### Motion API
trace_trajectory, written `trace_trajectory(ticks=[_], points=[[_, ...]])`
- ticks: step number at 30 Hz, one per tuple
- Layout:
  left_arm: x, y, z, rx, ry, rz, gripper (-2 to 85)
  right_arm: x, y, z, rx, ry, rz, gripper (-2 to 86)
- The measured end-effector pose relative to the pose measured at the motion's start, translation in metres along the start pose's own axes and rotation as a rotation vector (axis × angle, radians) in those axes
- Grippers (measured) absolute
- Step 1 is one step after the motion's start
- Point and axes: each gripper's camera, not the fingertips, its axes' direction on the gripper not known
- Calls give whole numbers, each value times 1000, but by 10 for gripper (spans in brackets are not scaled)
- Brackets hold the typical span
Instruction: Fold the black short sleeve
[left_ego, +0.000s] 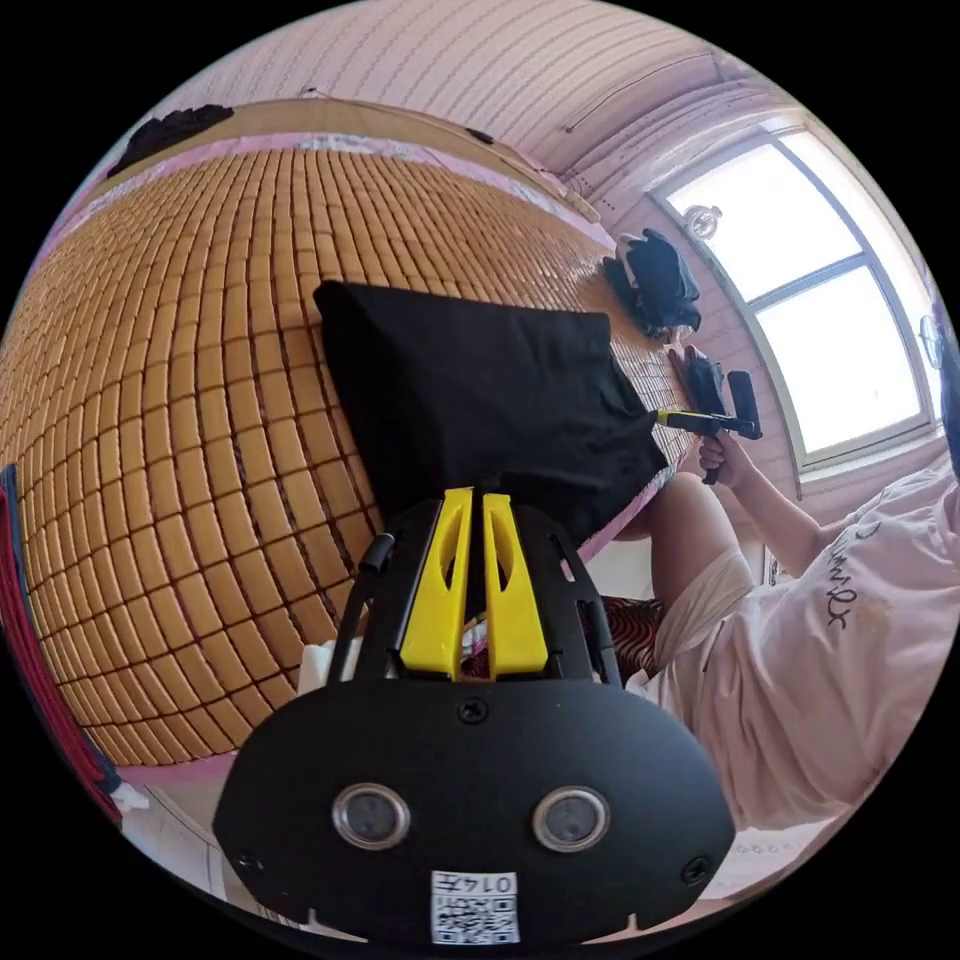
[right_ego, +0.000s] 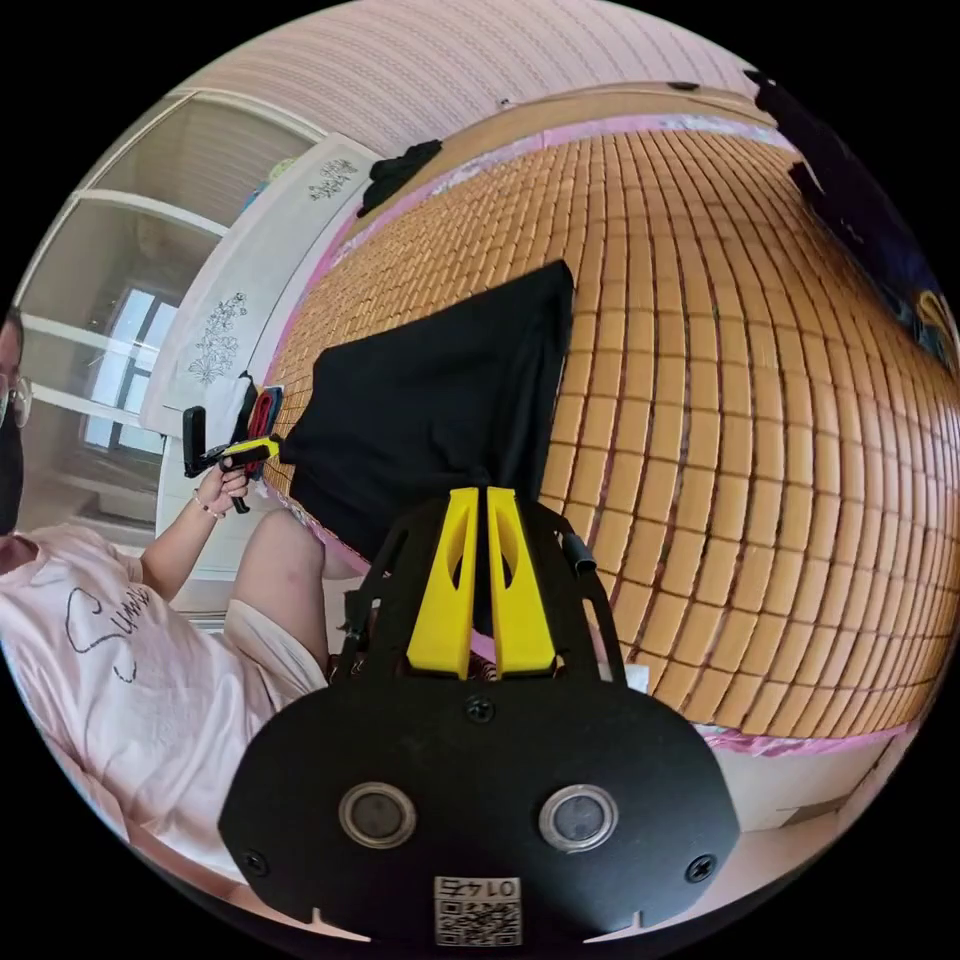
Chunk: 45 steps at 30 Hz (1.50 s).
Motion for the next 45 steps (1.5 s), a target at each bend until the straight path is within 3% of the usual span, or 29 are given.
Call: trace_trajectory(ticks=[7, 13, 17, 22, 26, 31, 35, 40, 45], points=[[18, 18, -12, 17, -17, 114, -7, -26, -5, -10, 92, 20, -43, 4], [5, 52, 2, -34, 29, 102, 2, -41, -8, 17, -30, 40, -73, 4], [-1, 69, 19, -132, -111, 53, 11, -52, -8, 51, -144, 191, -67, 4], [28, 76, 10, -108, -262, 140, -2, -77, -18, 53, -142, 269, -112, 0], [79, 66, 47, -8, -145, 243, -7, -121, -47, 71, -98, 332, -231, -5], [120, 57, 124, -46, -6, 329, -3, -138, -69, 121, -179, 427, -227, -9], [131, 68, 167, -143, -126, 415, -3, -133, -71, 139, -200, 448, -193, -10], [125, 76, 174, -165, -88, 402, -6, -144, -91, 143, -225, 433, -185, -10], [126, 80, 165, -50, -70, 363, -8, -183, -122, 151, -180, 375, -310, -10]])
